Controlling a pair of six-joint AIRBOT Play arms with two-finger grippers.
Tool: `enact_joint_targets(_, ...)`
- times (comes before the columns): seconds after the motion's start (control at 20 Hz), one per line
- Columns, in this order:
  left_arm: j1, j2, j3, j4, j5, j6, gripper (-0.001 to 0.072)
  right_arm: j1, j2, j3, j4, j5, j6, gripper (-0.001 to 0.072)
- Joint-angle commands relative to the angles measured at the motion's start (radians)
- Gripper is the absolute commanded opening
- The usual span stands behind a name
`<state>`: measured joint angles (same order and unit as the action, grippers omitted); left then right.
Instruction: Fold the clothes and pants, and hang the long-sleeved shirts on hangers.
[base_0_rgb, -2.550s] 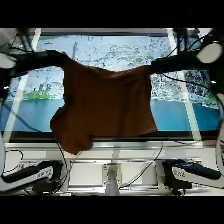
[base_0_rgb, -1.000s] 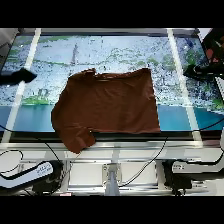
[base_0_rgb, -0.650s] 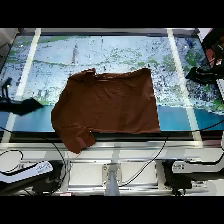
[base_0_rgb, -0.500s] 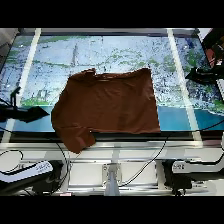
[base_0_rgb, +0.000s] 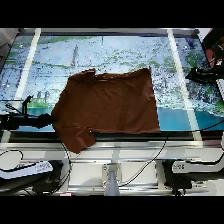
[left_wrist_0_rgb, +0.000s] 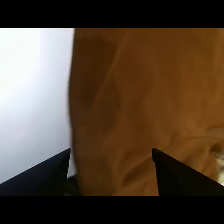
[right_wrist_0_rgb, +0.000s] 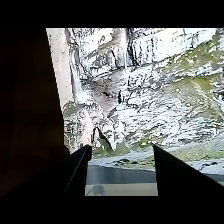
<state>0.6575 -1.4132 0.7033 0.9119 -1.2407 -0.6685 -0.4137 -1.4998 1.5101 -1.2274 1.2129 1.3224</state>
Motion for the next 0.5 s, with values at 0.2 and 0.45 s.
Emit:
enact_joint_targets(0.2,-0.040,-0.107,-0.008,-0.064,0.035,0.037,0.0406,-0.001,0.000,0.000,0.024,0.004,0.000,0.0418)
enact_joint_targets(0.45,-0.040,-0.106,0.004,-0.064,0.013,0.048,0.0020,-0.001,0.002,0.000,0.025,0.111,-0.060,0.0116)
